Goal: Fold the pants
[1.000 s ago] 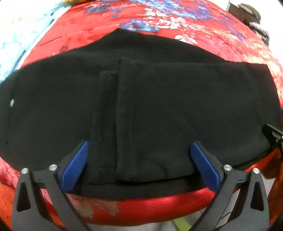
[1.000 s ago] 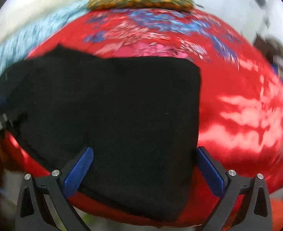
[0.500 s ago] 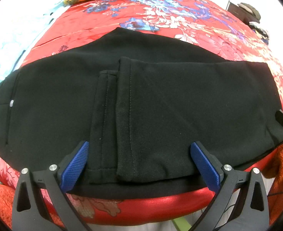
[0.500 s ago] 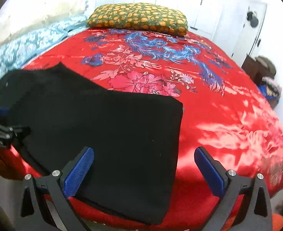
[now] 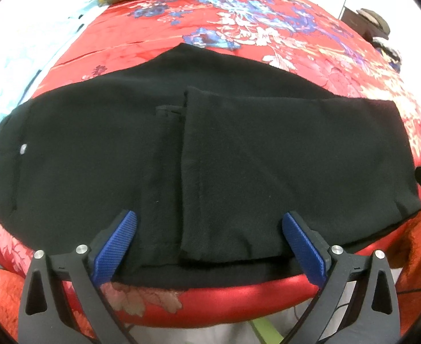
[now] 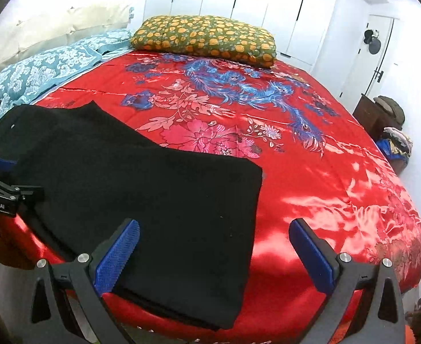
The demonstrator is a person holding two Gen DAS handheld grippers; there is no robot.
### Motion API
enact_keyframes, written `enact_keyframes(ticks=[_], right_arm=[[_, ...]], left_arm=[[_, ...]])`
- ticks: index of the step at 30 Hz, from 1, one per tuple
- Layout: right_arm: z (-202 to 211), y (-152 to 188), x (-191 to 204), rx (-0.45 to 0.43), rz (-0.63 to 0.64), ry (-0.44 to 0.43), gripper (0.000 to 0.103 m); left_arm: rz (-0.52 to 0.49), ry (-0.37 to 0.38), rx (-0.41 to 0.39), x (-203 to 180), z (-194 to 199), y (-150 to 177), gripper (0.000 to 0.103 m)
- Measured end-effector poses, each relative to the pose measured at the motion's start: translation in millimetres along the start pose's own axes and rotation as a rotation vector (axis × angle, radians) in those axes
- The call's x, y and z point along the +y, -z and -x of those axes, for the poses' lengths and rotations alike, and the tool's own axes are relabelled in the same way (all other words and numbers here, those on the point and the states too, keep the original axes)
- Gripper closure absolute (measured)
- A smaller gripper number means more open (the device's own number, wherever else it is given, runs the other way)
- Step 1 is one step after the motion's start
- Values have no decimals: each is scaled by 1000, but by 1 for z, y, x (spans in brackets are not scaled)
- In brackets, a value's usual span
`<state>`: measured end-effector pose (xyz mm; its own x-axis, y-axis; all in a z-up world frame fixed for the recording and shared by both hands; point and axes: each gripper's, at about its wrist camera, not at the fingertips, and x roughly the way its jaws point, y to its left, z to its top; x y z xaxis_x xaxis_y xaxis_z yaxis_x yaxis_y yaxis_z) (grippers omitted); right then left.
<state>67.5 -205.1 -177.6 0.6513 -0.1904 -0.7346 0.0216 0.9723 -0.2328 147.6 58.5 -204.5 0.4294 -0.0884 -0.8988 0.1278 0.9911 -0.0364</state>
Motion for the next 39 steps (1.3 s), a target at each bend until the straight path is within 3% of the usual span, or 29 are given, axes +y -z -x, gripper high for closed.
enact_keyframes(ticks=[4, 11, 18, 22, 27, 33, 39], right_arm=[[3, 0, -4, -8, -13, 5, 0], [6, 1, -5, -9, -13, -1, 0], [5, 1, -5, -5, -16, -12, 0], [0, 0, -3, 8, -19, -23, 0], [-3, 1, 8, 25, 7, -30, 0], [-9, 5, 20, 49, 57, -36, 0], [-12, 4, 22, 56, 44, -47, 0]], left_arm=[[49, 34, -27, 12, 16, 0, 1], [164, 3, -95, 64, 46, -11, 1], [468, -57, -126, 215, 70, -43, 1], [492, -29, -1, 282, 47, -52, 2], [470, -13, 103, 301, 8, -48, 2], [453, 172, 183, 295, -32, -48, 1], [469, 219, 211, 297, -50, -49, 0]])
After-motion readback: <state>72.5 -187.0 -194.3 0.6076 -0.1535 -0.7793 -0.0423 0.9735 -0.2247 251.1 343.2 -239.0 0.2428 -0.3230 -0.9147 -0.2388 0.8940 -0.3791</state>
